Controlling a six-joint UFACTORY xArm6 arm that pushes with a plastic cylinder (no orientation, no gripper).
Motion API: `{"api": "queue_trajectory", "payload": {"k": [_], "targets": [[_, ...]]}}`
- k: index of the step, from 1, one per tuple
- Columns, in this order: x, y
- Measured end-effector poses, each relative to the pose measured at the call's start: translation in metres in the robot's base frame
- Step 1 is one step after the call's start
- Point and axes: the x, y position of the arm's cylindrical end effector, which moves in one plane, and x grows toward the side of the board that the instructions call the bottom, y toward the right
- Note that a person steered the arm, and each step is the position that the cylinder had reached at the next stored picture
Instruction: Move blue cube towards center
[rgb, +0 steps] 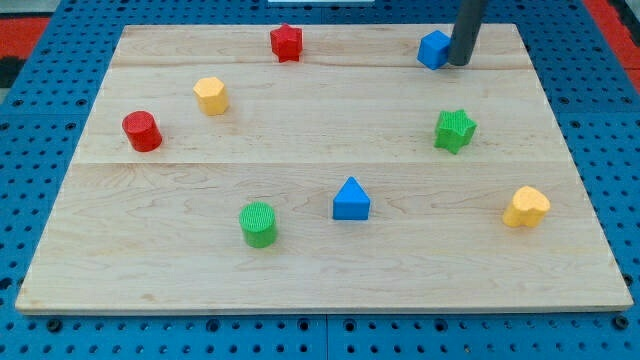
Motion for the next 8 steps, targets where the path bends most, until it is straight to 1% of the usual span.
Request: {"api": "queue_trajectory", "payload": {"k": [1, 2, 3, 4, 5, 6, 7, 8], "targets": [[0.000, 0.030], [0.000, 0.031], [0.000, 0.070], [-0.006, 0.129], [-0.030, 0.095], [-0.029, 0.025], [-0.028, -0.023], [-0.028, -0.085]]}}
